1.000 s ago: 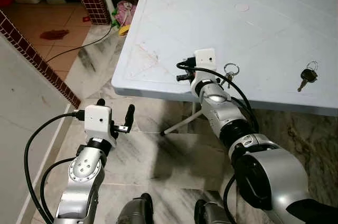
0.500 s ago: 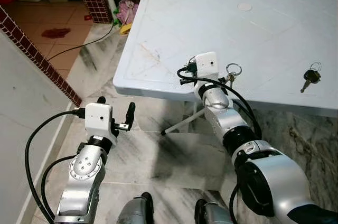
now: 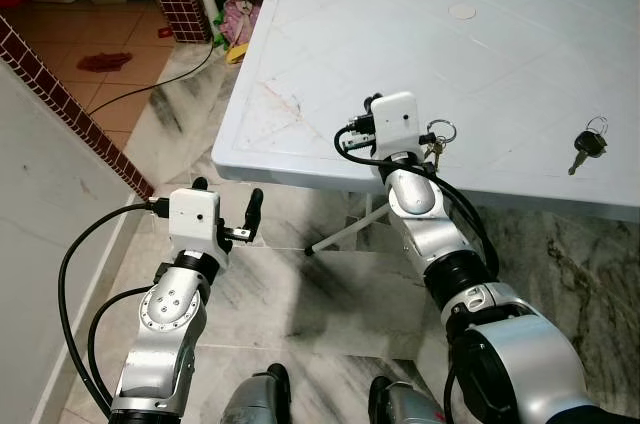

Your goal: Hang keys on a hook

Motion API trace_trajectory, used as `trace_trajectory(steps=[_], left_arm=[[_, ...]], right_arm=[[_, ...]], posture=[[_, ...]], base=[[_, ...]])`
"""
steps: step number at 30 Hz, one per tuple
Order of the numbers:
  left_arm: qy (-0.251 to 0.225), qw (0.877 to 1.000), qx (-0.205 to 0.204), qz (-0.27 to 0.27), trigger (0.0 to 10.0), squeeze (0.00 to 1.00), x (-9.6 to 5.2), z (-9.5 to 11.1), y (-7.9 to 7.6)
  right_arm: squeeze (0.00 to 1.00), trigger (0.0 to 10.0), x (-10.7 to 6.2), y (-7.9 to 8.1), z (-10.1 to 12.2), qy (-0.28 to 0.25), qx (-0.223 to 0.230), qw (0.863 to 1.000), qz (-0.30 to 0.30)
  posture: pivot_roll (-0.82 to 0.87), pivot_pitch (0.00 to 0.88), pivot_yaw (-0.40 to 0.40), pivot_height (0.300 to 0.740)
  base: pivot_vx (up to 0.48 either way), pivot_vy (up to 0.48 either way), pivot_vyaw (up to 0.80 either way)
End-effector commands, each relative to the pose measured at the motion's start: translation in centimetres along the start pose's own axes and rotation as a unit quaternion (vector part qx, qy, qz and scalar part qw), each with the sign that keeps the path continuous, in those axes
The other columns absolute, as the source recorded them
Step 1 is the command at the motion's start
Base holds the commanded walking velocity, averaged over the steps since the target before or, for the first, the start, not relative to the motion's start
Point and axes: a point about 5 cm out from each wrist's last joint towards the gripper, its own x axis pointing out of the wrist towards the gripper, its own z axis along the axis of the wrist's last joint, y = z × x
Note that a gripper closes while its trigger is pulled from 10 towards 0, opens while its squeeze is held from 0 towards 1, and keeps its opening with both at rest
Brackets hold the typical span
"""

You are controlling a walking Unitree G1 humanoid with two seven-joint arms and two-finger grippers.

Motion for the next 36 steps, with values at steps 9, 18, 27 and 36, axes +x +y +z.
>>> trace_trajectory(steps=[9, 18, 27, 36], left_arm=[[0.004, 1.000, 0.004, -0.001, 10.0, 0.00, 0.0, -0.3, 0.3], [0.002, 1.000, 0.006, -0.001, 10.0, 0.00, 0.0, -0.3, 0.5], [0.003, 1.000, 0.006, -0.006, 10.0, 0.00, 0.0, -0.3, 0.3], [0.004, 1.000, 0.007, -0.006, 10.0, 0.00, 0.0, -0.4, 0.4]], right_arm=[[1.00, 10.0, -0.2, 0.0, 0.9, -0.025, -0.002, 1.000, -0.012], [1.00, 10.0, -2.2, 1.8, -0.4, -0.016, 0.033, 0.999, 0.005], [1.00, 10.0, -2.9, 3.5, -0.9, 0.011, 0.078, 0.997, 0.007], [1.00, 10.0, -1.0, 1.5, 0.0, 0.021, 0.090, 0.995, -0.047]], posture=[[0.08, 0.207, 0.090, 0.740], [0.08, 0.202, 0.091, 0.740], [0.08, 0.207, 0.095, 0.740], [0.09, 0.212, 0.096, 0.740]], base=[[0.000, 0.000, 0.00], [0.000, 0.000, 0.00], [0.000, 0.000, 0.00], [0.000, 0.000, 0.00]])
